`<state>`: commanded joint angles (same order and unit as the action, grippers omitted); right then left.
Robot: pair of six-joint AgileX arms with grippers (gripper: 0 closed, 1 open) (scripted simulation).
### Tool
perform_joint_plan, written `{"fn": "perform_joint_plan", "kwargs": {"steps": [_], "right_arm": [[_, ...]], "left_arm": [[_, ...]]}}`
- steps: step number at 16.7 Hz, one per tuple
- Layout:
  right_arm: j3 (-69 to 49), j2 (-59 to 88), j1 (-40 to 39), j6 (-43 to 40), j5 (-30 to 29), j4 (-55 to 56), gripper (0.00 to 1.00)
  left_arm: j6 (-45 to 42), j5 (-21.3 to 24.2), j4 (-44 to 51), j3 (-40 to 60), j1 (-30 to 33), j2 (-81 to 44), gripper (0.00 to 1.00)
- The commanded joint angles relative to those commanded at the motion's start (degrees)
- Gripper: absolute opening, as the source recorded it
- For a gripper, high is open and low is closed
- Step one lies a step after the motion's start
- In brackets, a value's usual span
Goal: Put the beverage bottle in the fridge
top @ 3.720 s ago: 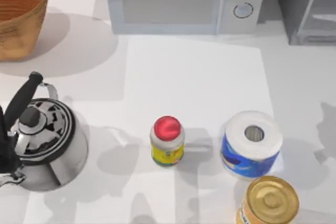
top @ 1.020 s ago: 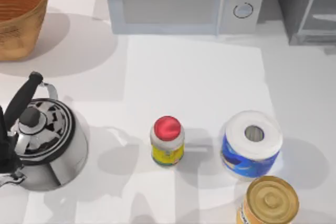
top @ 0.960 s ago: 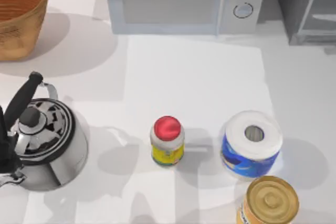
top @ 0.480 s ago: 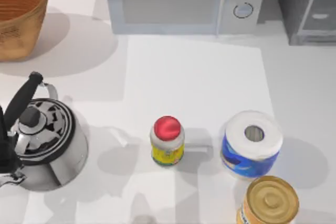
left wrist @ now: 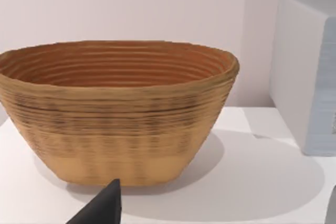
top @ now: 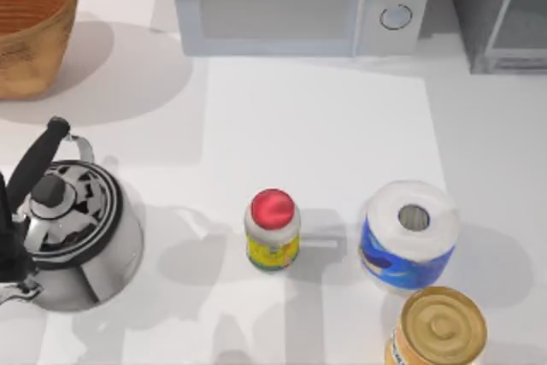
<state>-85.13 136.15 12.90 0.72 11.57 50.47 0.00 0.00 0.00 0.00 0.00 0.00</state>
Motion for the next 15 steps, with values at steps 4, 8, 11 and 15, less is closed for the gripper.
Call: {"fn": "perform_joint_plan", "kwargs": {"steps": [4, 8, 11, 15], "right_arm": [[-0.01, 0.01, 0.0, 0.0, 0.0, -0.01, 0.08], [-0.01, 0.01, 0.0, 0.0, 0.0, -0.01, 0.38], [-0.01, 0.01, 0.0, 0.0, 0.0, -0.01, 0.61], [-0.01, 0.01, 0.0, 0.0, 0.0, -0.01, 0.91]], "left_arm": [[0.0, 0.0, 0.0, 0.0, 0.0, 0.0, 1.0], [0.0, 0.0, 0.0, 0.0, 0.0, 0.0, 1.0], [0.0, 0.0, 0.0, 0.0, 0.0, 0.0, 1.0], [0.0, 0.0, 0.0, 0.0, 0.0, 0.0, 1.0]]}}
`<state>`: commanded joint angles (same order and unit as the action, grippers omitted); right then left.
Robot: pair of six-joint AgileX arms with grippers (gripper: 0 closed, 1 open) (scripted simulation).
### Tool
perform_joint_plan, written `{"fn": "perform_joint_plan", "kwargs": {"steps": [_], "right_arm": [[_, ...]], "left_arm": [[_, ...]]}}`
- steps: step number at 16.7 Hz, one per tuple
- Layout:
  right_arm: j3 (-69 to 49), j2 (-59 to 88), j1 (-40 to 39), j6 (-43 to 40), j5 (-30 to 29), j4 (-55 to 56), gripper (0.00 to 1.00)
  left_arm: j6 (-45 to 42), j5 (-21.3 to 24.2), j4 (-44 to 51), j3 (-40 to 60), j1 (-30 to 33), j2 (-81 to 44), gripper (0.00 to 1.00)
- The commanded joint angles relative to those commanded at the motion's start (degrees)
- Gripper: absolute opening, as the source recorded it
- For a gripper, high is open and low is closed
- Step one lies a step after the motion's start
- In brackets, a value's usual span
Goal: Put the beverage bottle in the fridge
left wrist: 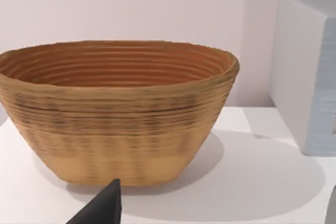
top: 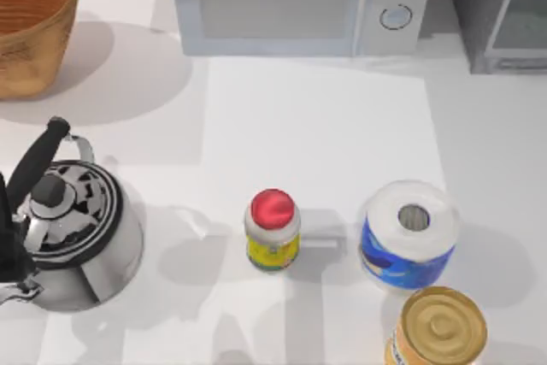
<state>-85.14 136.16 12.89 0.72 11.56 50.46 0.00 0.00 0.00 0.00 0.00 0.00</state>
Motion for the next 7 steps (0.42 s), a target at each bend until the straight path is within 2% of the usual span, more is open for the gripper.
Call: {"fn": "perform_joint_plan", "kwargs": {"steps": [1, 2, 7], "right_arm": [[0.0, 0.0, 0.0, 0.0, 0.0, 0.0, 0.98], [0.0, 0.0, 0.0, 0.0, 0.0, 0.0, 1.0], [0.0, 0.0, 0.0, 0.0, 0.0, 0.0, 1.0]], "left_arm": [[0.0, 0.0, 0.0, 0.0, 0.0, 0.0, 1.0], [0.0, 0.0, 0.0, 0.0, 0.0, 0.0, 1.0], [0.0, 0.0, 0.0, 0.0, 0.0, 0.0, 1.0]]}}
